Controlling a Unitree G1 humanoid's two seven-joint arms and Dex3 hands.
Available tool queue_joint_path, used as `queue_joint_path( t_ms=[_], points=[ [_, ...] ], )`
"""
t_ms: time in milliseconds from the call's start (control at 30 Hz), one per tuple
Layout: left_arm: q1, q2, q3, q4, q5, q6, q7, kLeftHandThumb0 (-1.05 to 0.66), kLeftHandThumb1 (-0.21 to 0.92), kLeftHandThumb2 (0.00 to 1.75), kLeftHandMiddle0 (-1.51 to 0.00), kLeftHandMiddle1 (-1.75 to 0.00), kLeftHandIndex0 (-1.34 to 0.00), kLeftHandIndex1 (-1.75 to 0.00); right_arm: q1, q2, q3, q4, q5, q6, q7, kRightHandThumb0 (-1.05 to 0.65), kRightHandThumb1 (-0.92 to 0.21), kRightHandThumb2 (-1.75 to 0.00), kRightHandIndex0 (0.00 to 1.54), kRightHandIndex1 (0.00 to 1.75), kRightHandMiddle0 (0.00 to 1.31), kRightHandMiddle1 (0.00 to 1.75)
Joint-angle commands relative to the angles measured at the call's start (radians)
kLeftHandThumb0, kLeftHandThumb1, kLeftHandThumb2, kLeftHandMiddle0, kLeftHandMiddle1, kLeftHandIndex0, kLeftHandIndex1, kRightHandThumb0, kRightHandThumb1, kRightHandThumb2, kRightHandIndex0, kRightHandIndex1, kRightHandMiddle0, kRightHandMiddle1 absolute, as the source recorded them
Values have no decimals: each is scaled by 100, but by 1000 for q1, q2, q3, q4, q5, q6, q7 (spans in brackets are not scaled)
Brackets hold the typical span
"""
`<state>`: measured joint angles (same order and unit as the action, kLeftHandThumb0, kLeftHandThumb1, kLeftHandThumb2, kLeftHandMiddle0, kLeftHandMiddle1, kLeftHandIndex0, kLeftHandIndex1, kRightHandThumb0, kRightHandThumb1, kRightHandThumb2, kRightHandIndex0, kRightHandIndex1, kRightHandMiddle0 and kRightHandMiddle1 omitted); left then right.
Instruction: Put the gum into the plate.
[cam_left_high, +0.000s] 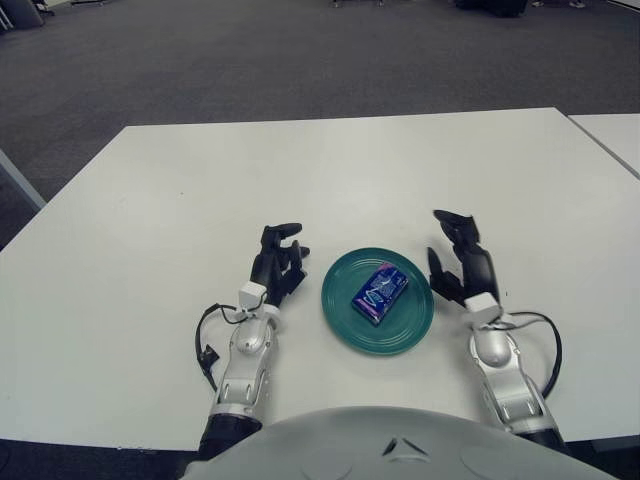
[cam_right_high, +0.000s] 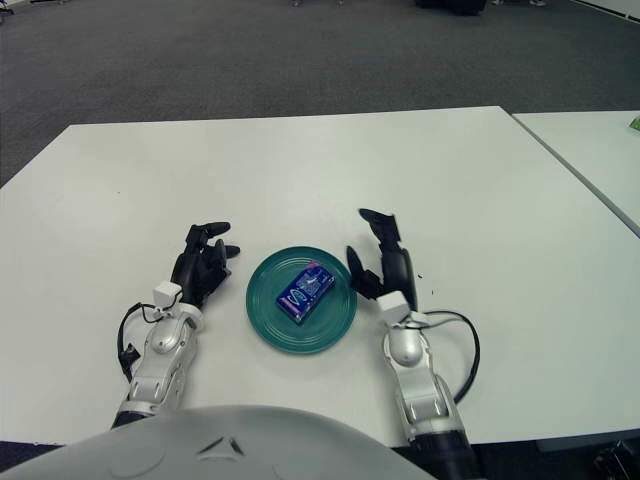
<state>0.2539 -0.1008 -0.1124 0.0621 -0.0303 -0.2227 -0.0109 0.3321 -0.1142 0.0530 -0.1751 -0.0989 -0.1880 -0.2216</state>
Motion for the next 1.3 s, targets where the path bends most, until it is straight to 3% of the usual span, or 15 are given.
queue_joint_path(
  t_ms=[0, 200, 467, 700, 1267],
  points=[
    [46, 13, 0, 10, -11, 34, -18, -82, 92, 87, -32, -173, -16, -153, 47, 20, -21, -83, 42, 53, 30, -86, -92, -87, 38, 10, 0, 86],
    [88, 4, -6, -21, -1, 30, -13, -82, 92, 85, -35, -174, -17, -158, 113, 12, -43, -101, 63, 101, 85, -83, -92, -90, 39, 10, 0, 78],
    [208, -26, -76, -157, 90, -3, 65, -78, 92, 82, -38, -167, -21, -153, 110, 7, -69, 125, 67, -1, 152, -85, -92, -91, 41, 10, 0, 75],
    [238, -8, -83, -174, 115, 14, 82, -79, 92, 83, -41, -149, -19, -150, 131, 30, -53, 155, 61, -25, 170, -85, -92, -91, 43, 10, 0, 74],
    [234, -6, -66, -186, 96, 64, 78, -80, 92, 83, -32, -141, -13, -151, 142, 58, -46, 149, 44, 8, 156, -84, -92, -87, 48, 11, 0, 80]
  ],
)
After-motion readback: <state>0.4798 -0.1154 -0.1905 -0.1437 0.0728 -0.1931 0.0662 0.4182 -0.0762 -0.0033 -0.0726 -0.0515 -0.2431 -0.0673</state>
